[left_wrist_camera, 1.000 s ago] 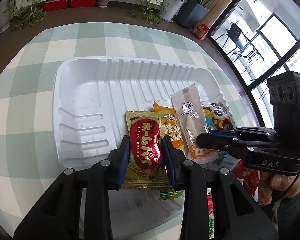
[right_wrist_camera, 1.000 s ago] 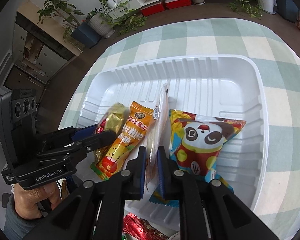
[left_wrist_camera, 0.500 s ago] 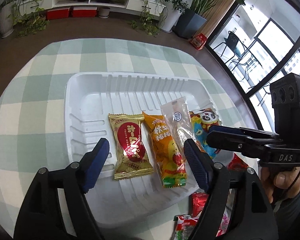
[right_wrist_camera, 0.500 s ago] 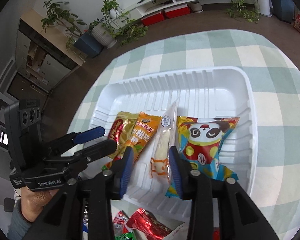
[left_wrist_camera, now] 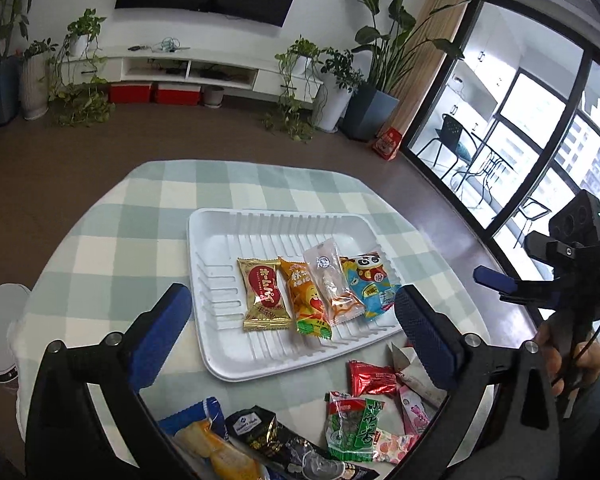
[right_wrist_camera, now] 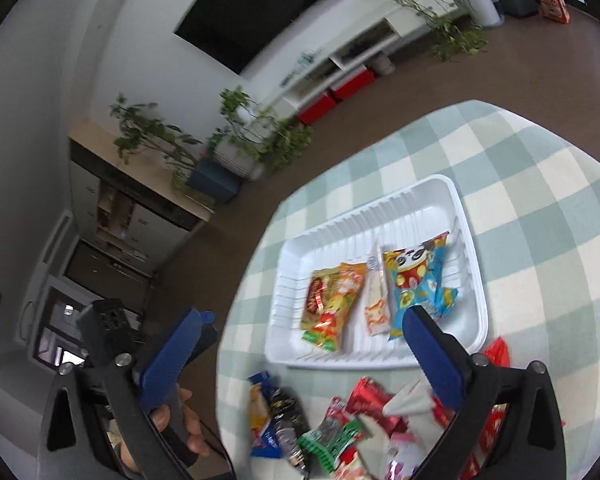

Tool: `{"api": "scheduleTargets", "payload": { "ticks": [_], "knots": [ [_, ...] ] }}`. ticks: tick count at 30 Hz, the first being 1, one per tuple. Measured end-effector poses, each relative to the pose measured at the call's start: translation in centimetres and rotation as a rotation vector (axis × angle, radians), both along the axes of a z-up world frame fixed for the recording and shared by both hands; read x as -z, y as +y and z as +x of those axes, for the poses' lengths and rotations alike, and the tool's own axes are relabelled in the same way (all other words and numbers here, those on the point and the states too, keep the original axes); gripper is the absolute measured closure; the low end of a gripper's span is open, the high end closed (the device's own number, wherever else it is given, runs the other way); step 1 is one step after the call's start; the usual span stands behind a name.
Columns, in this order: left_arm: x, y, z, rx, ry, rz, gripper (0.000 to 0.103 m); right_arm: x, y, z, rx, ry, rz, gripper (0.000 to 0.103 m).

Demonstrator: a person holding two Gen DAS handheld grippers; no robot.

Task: Organize snacks
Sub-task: 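Withdraw both tools from the tray back toward the remaining snacks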

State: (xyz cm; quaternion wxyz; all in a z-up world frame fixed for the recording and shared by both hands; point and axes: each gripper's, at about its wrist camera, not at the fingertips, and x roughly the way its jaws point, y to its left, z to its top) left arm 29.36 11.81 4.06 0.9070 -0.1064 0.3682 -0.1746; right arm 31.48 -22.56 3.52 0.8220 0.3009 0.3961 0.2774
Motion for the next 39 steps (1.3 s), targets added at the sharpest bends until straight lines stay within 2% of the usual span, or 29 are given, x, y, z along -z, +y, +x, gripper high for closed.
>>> {"api": "scheduleTargets", "payload": {
  "ticks": [2,4,7,10,12,13,16,21,26,30,32,39],
  "knots": [
    [-0.3,0.5,-2.4,-0.010,-0.028,0.014,0.000,-0.7,-0.6,-2.3,0.006,-0.067,0.024,0.000],
    [-0.1,1.1,-4.6,-0.009,-0.024,-0.005,0.000,-0.8,-1.5,-5.0,0.006,-0.115,0.071,0.000],
    [0.8,1.4,-7.6,-0.022,0.005,-0.027,0.000,0.1,-2.6,-8.5,0.005,-0.138,0.130,0.000],
    [2.6,2.2,-10.5,-0.067,0.049,-0.089,0.000,1.4,-3.4,-11.7,0.013,-0.141,0.123,0.000],
    [4.0,2.9,-12.3,-0.080,0.064,-0.170,0.000,2.6,-4.2,-13.6,0.018,-0.123,0.131,0.000],
    [4.5,3.0,-13.1,-0.089,0.071,-0.182,0.000,3.5,-4.7,-14.4,0.031,-0.095,0.149,0.000],
    [5.8,3.2,-15.7,-0.121,0.087,-0.184,0.000,5.7,-6.3,-16.4,0.078,-0.031,0.212,0.000],
    [7.6,3.1,-18.4,-0.139,0.128,-0.185,0.000,8.6,-7.4,-18.5,0.105,0.075,0.210,0.000],
    [8.9,2.4,-19.3,-0.140,0.157,-0.173,0.000,10.8,-6.7,-19.2,0.096,0.160,0.214,0.008],
    [9.3,2.1,-18.9,-0.142,0.174,-0.165,0.000,11.6,-5.8,-19.4,0.067,0.178,0.213,0.012],
    [9.2,2.2,-18.5,-0.146,0.177,-0.164,0.000,11.9,-5.5,-19.4,0.058,0.184,0.207,0.018],
    [9.6,2.5,-15.5,-0.169,0.216,-0.112,0.000,11.9,-5.1,-19.6,0.050,0.174,0.169,0.023]
  ]
}}
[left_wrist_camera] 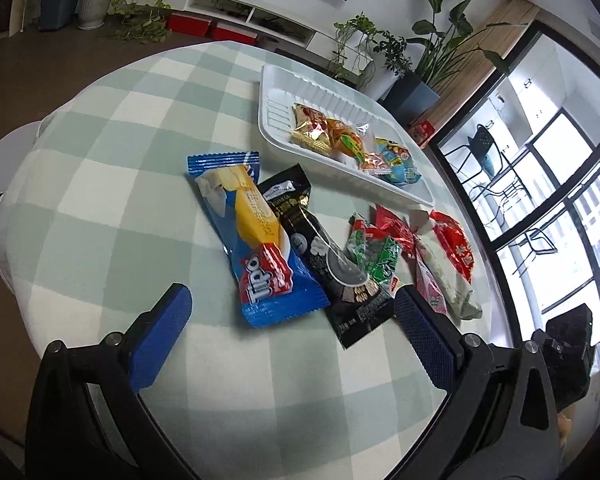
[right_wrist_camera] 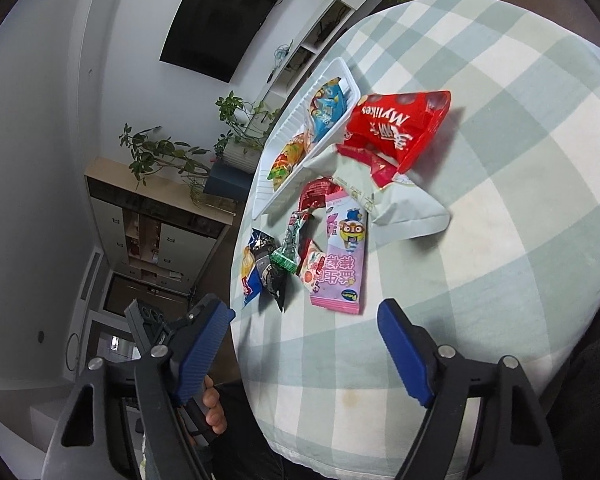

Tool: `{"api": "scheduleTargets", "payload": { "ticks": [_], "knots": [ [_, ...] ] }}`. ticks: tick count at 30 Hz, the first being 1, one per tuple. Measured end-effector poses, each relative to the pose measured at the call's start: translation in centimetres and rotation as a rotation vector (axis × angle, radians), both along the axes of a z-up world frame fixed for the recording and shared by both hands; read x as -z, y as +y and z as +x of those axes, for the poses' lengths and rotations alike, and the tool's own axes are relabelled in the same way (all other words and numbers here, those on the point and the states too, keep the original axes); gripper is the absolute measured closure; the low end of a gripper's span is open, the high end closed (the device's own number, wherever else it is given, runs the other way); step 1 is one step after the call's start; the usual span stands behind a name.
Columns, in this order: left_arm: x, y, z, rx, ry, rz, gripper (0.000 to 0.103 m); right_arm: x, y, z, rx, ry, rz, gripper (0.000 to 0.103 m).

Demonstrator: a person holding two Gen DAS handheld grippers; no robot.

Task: Organize snacks
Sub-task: 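Withdraw both tools from the tray back toward the remaining snacks, then lower the left tool onto the blue Tipo roll cake and grasp it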

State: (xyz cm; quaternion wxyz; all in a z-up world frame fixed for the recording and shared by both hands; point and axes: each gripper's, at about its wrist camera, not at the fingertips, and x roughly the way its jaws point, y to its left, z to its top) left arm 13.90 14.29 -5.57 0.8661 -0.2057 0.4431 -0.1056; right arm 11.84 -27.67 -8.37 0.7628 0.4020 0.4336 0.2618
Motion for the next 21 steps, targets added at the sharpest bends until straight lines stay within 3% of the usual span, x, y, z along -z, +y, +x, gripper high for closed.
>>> {"api": "scheduleTargets", "payload": {
  "ticks": [6,13,21],
  "knots": [
    [0.4,0.3,4.4,0.004,0.047,0.082,0.003,-0.4,0.3,-0.1,-0.003,-0.024,-0.030,0.024],
    [2.7,0.8,7.1,0.031,0.112,0.145,0.037,-1.6,1.0,-0.3,-0.022,-0.082,-0.106,0.026],
    [3.0,-0.5,8.4,0.119,0.139,0.296,0.042,-1.7,2.0,-0.2,-0.042,-0.094,-0.162,0.027]
  ]
}}
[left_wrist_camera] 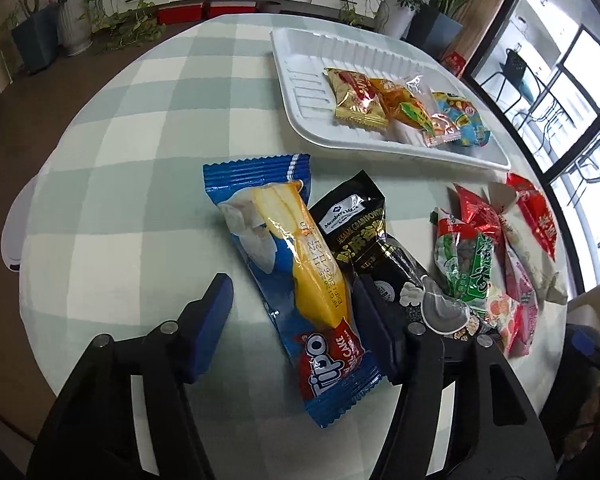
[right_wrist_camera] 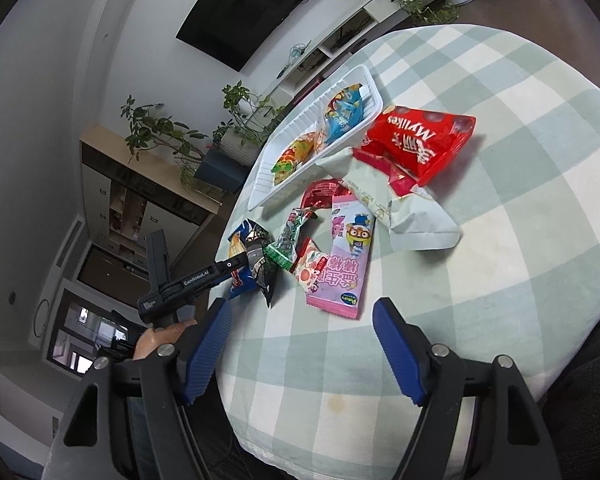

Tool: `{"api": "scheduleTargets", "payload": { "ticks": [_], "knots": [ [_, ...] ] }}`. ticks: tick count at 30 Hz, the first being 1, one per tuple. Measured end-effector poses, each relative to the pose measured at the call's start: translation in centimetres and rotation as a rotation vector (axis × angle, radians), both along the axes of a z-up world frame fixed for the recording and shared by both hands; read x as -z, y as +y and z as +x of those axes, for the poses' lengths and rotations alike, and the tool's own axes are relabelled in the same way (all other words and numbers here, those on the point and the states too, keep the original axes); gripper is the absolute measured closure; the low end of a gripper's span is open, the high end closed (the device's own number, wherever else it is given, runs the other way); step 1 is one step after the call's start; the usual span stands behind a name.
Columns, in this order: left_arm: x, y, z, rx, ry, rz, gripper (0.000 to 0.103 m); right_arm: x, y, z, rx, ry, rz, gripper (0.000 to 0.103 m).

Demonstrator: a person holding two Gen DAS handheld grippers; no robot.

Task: Organize snacks
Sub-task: 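Lower the left tool onto the blue Tipo roll cake and grasp it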

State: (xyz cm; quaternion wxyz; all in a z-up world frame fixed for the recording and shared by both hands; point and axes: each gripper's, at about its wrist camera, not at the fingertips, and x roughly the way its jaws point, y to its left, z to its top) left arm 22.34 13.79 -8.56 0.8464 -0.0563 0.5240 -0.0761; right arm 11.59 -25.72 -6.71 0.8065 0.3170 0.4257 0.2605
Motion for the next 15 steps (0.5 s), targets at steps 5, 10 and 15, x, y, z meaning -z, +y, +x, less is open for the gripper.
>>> {"api": "scheduleTargets", "payload": {
  "ticks": [5,10,15],
  "knots": [
    [0.2,-0.4,1.0,0.028,-0.001,0.040,0.043,-0.4,0.8,-0.2,-0.011,-0.023,-0.090,0.027],
    [0.4,-1.3,1.2,0.086,-0.015,0.113,0.056,-0.4,1.9,-0.2,-0.027,-0.037,-0.178,0.027],
    [0.3,-1.4,1.1,0.125,-0.023,0.158,0.072,-0.4,3.0,0.4,-0.021,-0.041,-0.263,0.027]
  ]
}}
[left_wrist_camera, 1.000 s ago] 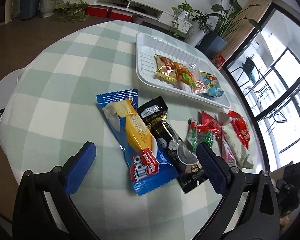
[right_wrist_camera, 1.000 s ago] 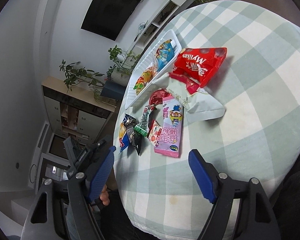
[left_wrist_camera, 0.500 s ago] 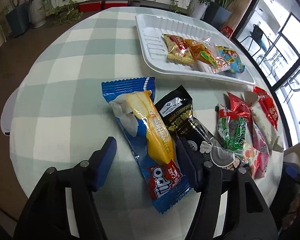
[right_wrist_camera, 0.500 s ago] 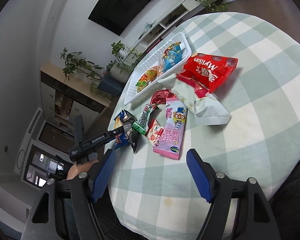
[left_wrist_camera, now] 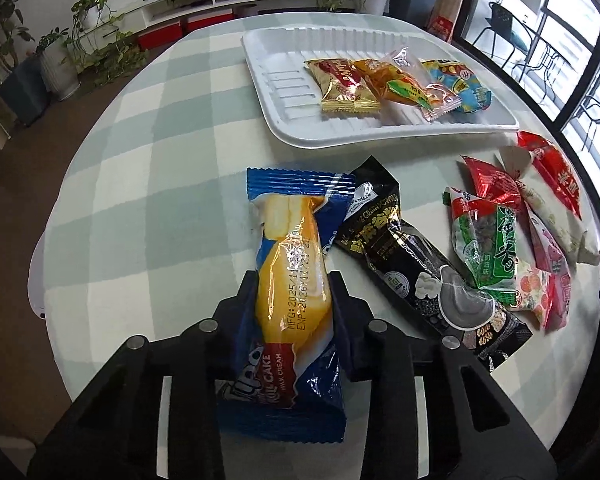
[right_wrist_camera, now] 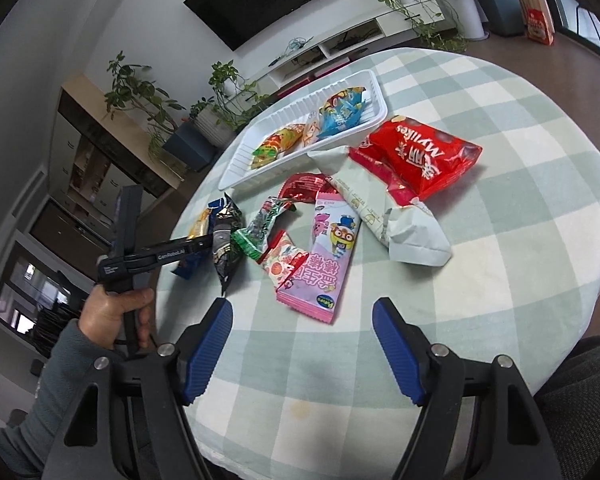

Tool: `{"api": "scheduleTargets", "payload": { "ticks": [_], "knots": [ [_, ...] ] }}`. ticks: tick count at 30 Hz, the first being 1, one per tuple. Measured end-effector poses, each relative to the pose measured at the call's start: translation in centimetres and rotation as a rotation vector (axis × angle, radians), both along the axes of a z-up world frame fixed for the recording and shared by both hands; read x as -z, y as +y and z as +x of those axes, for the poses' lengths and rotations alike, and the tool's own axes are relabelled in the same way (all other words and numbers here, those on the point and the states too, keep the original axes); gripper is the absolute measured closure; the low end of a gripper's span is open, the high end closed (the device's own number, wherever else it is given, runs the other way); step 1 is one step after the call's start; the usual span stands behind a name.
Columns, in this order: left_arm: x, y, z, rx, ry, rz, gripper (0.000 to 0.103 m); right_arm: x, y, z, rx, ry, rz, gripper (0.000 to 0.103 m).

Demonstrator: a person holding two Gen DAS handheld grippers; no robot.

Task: Organize snacks
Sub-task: 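Lower the left tool onto the blue Tipo roll cake and grasp it, then grasp the pink triangular packet with the right tool while the left tool holds the Tipo cake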

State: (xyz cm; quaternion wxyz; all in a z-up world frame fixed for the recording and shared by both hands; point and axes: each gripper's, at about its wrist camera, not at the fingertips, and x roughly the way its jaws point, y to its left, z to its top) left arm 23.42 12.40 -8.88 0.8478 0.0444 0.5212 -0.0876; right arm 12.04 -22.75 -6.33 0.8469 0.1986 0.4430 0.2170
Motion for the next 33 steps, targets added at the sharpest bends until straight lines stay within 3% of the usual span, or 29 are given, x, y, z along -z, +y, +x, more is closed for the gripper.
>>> {"api": "scheduleTargets", "payload": {
  "ticks": [6,10,24,33],
  "knots": [
    [-0.1,-0.6,-1.2,0.039,-0.017,0.039,0.075,0.8,1.3,2.0,0.008,0.052,-0.036,0.034],
    [-0.2,-0.5,-2.1,0.066,-0.011,0.016,0.076,1.6,1.8,3.4,0.019,0.101,-0.036,0.041],
    [-1.1,0.5,-5.6,0.142,0.000,0.029,0.078,2.8,2.3,6.6,0.085,0.155,-0.088,0.041],
    [-0.7,0.4,-5.7,0.167,0.015,0.032,0.078,2.8,4.3,8.4,0.073,0.147,-0.243,0.047]
  ]
}}
